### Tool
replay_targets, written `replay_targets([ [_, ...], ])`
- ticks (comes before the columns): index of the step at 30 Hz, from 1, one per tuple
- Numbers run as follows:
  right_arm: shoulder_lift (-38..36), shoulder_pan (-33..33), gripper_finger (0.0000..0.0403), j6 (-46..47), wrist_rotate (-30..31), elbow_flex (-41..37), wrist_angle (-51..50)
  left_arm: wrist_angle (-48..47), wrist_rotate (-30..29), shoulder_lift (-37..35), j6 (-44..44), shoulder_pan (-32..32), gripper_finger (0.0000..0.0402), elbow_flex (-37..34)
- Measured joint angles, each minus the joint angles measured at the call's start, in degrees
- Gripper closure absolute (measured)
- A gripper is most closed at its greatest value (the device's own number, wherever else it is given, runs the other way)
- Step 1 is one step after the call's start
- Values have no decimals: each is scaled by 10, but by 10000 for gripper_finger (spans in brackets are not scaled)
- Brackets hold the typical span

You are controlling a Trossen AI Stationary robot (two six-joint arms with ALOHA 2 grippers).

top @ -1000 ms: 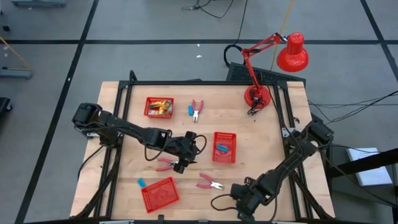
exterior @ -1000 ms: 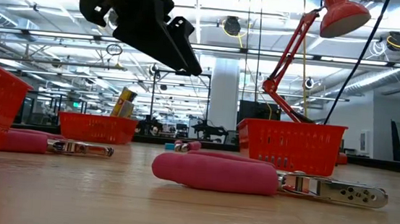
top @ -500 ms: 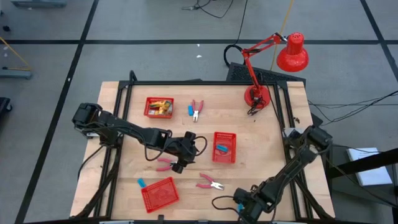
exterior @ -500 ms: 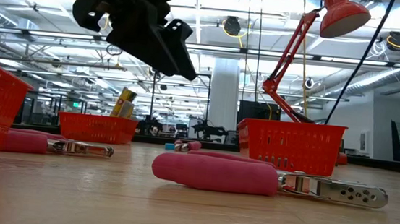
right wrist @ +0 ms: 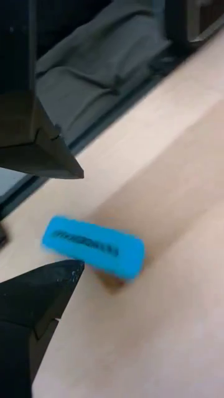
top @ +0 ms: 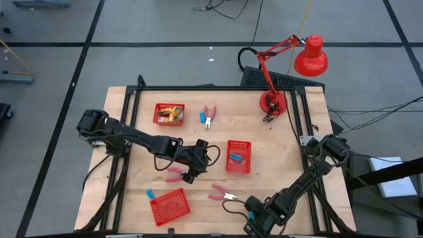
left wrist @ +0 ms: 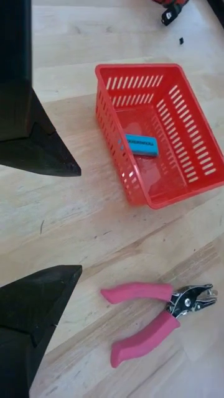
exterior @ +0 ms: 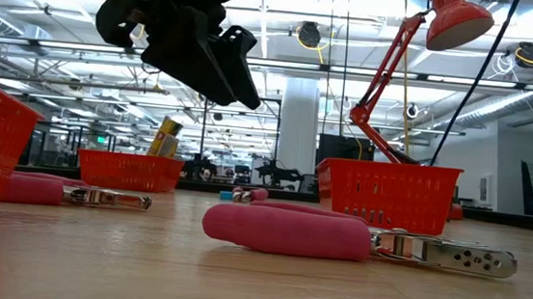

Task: Pick & Place School Supplies
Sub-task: Put the blue eraser into the middle red basket

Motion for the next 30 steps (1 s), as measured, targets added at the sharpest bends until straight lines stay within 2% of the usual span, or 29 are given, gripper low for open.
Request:
replay_targets([
  [5, 0, -10, 188, 33, 32, 0, -9, -7, 4, 0, 10, 0, 153, 0],
  [10, 0, -9, 188, 36, 5, 0, -23, -12, 4, 0, 18, 0, 153, 0],
  [23, 37, -6, 188, -61, -18, 2, -55, -11, 6, 0, 7, 1, 153, 0],
  [30, 40, -2, 188, -93, 3, 5, -55, -9, 6, 0, -12, 10, 153, 0],
])
